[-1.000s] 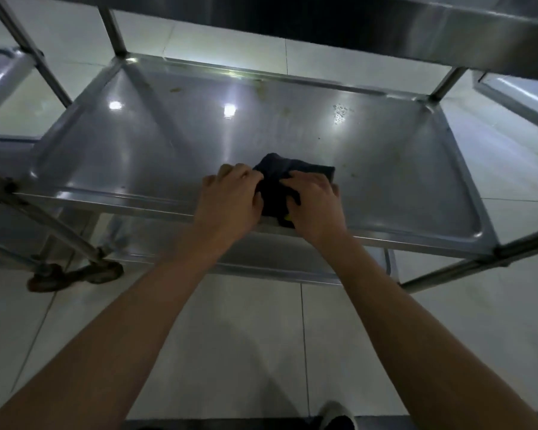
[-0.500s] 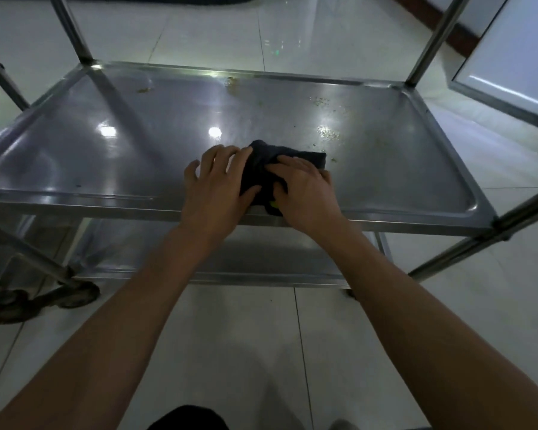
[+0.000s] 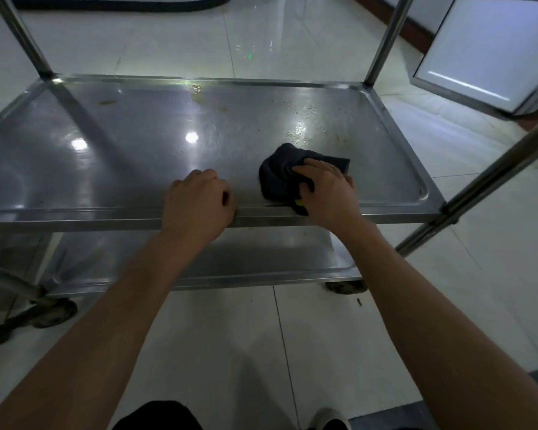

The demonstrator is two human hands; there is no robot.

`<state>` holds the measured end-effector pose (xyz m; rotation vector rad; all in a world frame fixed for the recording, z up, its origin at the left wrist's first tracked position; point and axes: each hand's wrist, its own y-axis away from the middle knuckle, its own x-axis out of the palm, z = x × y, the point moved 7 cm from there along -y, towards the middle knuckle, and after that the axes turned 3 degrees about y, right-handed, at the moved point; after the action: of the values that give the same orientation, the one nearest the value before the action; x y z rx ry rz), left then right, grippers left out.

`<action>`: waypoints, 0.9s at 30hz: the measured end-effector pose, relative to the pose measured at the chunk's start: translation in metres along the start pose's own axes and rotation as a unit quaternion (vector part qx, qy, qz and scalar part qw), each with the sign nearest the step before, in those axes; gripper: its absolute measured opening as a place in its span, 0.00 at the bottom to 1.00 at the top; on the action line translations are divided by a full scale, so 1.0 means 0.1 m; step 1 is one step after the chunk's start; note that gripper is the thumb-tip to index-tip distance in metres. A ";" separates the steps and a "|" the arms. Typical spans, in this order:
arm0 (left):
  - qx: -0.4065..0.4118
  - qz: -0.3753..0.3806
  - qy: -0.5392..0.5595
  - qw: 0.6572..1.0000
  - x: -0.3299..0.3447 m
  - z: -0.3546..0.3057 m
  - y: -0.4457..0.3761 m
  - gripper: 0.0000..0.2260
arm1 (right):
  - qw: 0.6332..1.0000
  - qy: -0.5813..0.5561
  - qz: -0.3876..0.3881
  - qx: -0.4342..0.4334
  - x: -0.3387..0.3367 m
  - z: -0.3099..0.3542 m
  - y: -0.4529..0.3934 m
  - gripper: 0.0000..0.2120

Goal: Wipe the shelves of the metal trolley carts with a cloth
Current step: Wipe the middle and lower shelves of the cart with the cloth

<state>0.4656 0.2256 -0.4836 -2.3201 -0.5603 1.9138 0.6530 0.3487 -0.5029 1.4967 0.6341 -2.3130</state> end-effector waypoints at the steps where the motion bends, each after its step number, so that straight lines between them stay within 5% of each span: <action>1: -0.006 0.002 -0.002 1.000 0.00 -0.02 -0.01 0.09 | 1.000 0.001 -0.001 0.017 -0.04 -0.13 0.02 0.18; 18: -0.012 -0.004 -0.026 1.000 0.00 -0.29 0.00 0.11 | 0.984 0.041 -0.032 0.169 -0.66 -1.39 0.30 0.19; 27: 0.004 -0.018 -0.018 1.000 -0.01 -0.19 0.04 0.12 | 0.980 0.056 -0.044 0.184 -0.62 -1.40 0.24 0.20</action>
<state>0.4846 0.2250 -0.4795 -2.2586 -0.5918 1.9426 0.7983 0.4027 -0.5003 1.8015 0.3117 -2.5319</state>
